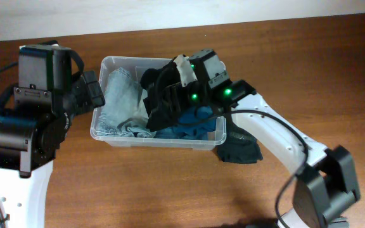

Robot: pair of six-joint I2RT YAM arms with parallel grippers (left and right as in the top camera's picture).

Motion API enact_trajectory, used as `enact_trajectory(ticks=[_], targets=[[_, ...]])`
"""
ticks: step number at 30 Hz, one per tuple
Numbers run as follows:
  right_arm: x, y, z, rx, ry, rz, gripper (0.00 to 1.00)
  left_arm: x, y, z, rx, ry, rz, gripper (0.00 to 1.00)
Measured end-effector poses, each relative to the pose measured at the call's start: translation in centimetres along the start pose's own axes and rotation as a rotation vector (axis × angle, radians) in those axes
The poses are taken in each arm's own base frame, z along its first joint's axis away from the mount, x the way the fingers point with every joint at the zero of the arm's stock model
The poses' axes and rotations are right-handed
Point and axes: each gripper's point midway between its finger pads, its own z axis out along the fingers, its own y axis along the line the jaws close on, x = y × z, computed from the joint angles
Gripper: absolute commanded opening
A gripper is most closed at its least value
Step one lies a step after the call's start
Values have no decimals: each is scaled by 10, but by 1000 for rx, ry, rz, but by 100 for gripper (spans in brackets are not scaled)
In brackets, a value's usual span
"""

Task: Pack container
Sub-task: 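Place the black garment into the bin and open the right gripper, then move the right gripper to the last black garment and grasp it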

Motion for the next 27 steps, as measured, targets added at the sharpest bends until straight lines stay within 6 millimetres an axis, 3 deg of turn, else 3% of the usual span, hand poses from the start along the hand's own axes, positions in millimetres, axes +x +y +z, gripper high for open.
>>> enact_trajectory(ticks=[3,4,7,10,13,15,17,21,23,27], targets=[[-21,6,-36,29,-85,-22,68,0,0,0,0,0,0,99],[-39,9,-69,55,-165,-39,71,0,0,0,0,0,0,99],[-61,7,-136,125,-285,-33,87,0,0,0,0,0,0,99],[-53,-20,-193,236,-317,59,99,0,0,0,0,0,0,99],[-17,-76,-224,378,-248,265,98,0,0,0,0,0,0,99],[4,-110,-230,447,-199,381,98,0,0,0,0,0,0,99],[38,-159,-230,526,-126,544,98,0,0,0,0,0,0,100],[104,-217,-215,557,10,777,99,0,0,0,0,0,0,99],[135,-230,-203,534,79,868,99,0,0,0,0,0,0,99],[174,-231,-172,429,181,949,99,0,0,0,0,0,0,99]])
